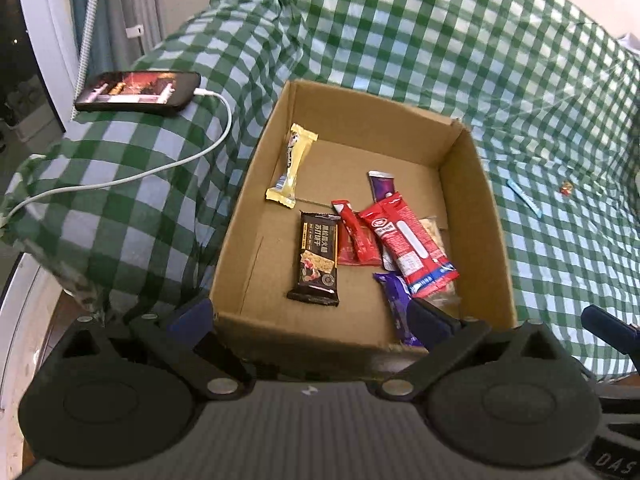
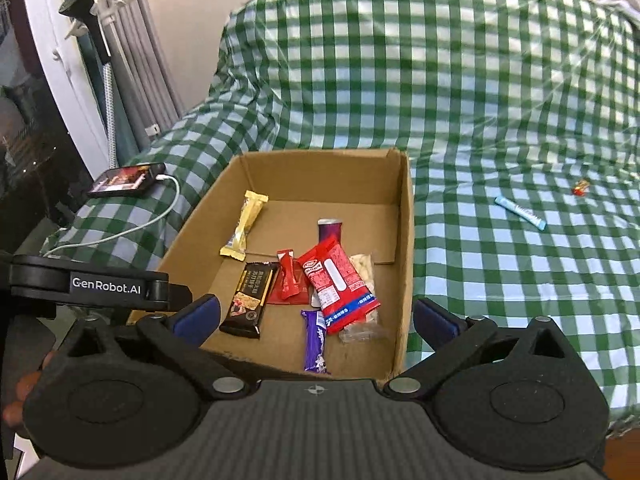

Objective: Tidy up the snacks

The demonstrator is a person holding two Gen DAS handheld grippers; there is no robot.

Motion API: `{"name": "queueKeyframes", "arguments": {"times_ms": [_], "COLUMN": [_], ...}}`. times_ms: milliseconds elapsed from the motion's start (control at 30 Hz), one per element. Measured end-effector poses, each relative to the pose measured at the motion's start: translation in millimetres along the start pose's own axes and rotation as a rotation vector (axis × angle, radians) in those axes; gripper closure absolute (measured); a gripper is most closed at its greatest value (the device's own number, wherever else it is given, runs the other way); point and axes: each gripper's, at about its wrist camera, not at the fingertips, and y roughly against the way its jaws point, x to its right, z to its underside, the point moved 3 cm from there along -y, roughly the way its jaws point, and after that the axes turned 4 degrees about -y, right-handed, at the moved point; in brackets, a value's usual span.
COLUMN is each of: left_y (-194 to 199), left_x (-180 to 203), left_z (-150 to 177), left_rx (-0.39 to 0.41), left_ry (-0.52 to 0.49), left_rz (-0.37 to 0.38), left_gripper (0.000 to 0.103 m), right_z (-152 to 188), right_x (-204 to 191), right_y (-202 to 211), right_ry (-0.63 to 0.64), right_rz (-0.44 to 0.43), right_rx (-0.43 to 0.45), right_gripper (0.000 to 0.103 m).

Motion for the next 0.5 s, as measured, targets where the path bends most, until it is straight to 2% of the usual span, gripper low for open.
{"name": "queueKeyframes", "arguments": {"times_ms": [267,500], "left_y": [40,62], "left_x": [13,16], "left_z": [19,30], "left_rx": [0.083,0.126], "left_ry": [-0.049,-0.064], "left_rz": [0.013,0.008], "left_gripper": [0.0,0.0], "right_z": [12,20], "right_x": [-8,-8], "right_y": [39,64], "right_ry": [0.06,0.068], "right_rz": [0.019,0.023], "right_rx": [0.059,0.11], "right_gripper": [0.001,0.001]}}
